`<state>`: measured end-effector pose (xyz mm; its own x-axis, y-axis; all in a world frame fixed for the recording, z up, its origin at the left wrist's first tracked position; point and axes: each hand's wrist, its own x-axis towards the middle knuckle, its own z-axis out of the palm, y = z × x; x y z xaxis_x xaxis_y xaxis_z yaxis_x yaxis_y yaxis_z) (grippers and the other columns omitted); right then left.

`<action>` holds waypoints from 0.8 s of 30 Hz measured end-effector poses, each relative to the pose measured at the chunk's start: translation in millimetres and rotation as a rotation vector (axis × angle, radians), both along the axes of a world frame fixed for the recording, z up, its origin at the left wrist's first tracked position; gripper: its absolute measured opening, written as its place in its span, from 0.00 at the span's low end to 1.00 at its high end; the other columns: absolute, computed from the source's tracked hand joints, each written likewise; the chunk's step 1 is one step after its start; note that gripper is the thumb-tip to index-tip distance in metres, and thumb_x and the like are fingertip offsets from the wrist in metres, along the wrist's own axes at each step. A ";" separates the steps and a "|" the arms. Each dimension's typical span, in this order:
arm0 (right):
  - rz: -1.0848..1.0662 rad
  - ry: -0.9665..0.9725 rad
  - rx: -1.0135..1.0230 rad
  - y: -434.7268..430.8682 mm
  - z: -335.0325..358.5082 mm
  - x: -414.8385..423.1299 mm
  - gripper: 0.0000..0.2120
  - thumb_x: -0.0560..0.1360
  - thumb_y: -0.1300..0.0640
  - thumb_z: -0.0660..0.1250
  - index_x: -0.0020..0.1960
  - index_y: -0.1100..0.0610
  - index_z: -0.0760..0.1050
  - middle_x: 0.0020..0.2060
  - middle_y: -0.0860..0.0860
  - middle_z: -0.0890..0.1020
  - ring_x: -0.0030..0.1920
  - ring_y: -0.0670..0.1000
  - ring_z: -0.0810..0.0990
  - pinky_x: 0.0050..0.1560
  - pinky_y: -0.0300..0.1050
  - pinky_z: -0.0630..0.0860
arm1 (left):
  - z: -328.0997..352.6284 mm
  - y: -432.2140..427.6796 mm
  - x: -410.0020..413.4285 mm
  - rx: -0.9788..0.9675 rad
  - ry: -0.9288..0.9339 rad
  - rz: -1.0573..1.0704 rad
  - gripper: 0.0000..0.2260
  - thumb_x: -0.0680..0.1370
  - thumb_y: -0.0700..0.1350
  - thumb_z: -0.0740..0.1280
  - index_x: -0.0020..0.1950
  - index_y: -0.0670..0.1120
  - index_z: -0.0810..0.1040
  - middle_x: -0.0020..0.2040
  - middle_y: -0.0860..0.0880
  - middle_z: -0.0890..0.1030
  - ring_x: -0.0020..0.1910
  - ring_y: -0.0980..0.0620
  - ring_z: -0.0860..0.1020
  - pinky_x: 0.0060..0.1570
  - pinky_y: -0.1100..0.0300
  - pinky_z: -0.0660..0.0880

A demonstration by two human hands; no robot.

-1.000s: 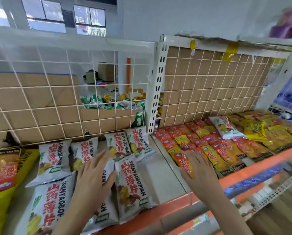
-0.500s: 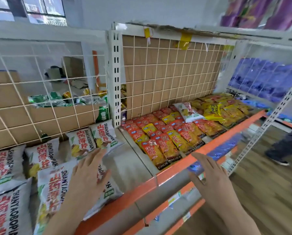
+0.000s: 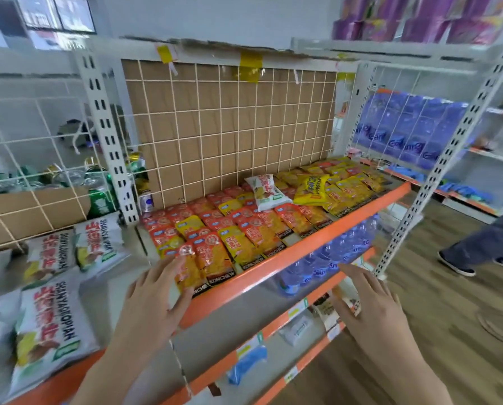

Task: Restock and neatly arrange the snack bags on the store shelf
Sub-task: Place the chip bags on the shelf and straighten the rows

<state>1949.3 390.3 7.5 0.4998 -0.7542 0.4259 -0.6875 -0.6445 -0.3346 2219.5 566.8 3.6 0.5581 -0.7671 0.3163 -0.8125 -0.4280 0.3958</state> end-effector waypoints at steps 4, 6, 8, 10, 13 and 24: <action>0.008 0.008 0.055 -26.9 -6.8 -26.2 0.23 0.70 0.53 0.72 0.64 0.51 0.72 0.58 0.48 0.78 0.59 0.55 0.76 0.55 0.52 0.70 | 0.3 -18.6 -21.4 -0.002 0.022 0.049 0.25 0.72 0.57 0.60 0.66 0.47 0.73 0.64 0.48 0.75 0.59 0.42 0.76 0.54 0.44 0.72; 0.011 0.006 0.050 -39.6 -10.5 -36.3 0.23 0.70 0.52 0.72 0.63 0.52 0.73 0.58 0.49 0.78 0.57 0.56 0.77 0.54 0.51 0.70 | -0.1 -27.3 -28.2 -0.002 0.021 0.069 0.22 0.74 0.52 0.66 0.66 0.47 0.73 0.64 0.47 0.75 0.60 0.41 0.75 0.54 0.43 0.72; 0.015 -0.011 0.023 -51.2 -13.4 -44.0 0.22 0.71 0.50 0.71 0.63 0.53 0.73 0.57 0.50 0.79 0.56 0.55 0.77 0.52 0.51 0.71 | -1.2 -35.9 -31.0 0.006 0.033 0.079 0.22 0.74 0.48 0.69 0.68 0.47 0.71 0.66 0.47 0.74 0.62 0.41 0.74 0.58 0.43 0.70; 0.005 -0.022 0.011 -63.0 -15.5 -48.7 0.21 0.71 0.50 0.70 0.62 0.53 0.73 0.56 0.50 0.79 0.55 0.55 0.77 0.51 0.53 0.72 | -1.3 -45.7 -30.7 0.024 0.043 0.090 0.24 0.74 0.48 0.68 0.69 0.48 0.70 0.68 0.48 0.72 0.64 0.43 0.72 0.61 0.43 0.68; -0.006 -0.001 0.039 -82.9 -20.3 -52.4 0.25 0.67 0.57 0.75 0.62 0.55 0.74 0.55 0.52 0.79 0.54 0.59 0.79 0.50 0.56 0.73 | -2.9 -64.8 -25.6 0.007 0.043 0.088 0.24 0.74 0.48 0.68 0.69 0.49 0.69 0.68 0.49 0.71 0.66 0.44 0.70 0.62 0.43 0.67; -0.042 0.024 0.083 -177.7 -10.2 -20.1 0.20 0.73 0.52 0.68 0.63 0.53 0.72 0.58 0.50 0.77 0.55 0.58 0.78 0.50 0.53 0.70 | -2.2 -163.8 20.3 -0.032 0.044 0.081 0.24 0.75 0.53 0.64 0.70 0.48 0.69 0.67 0.47 0.72 0.66 0.43 0.70 0.62 0.42 0.68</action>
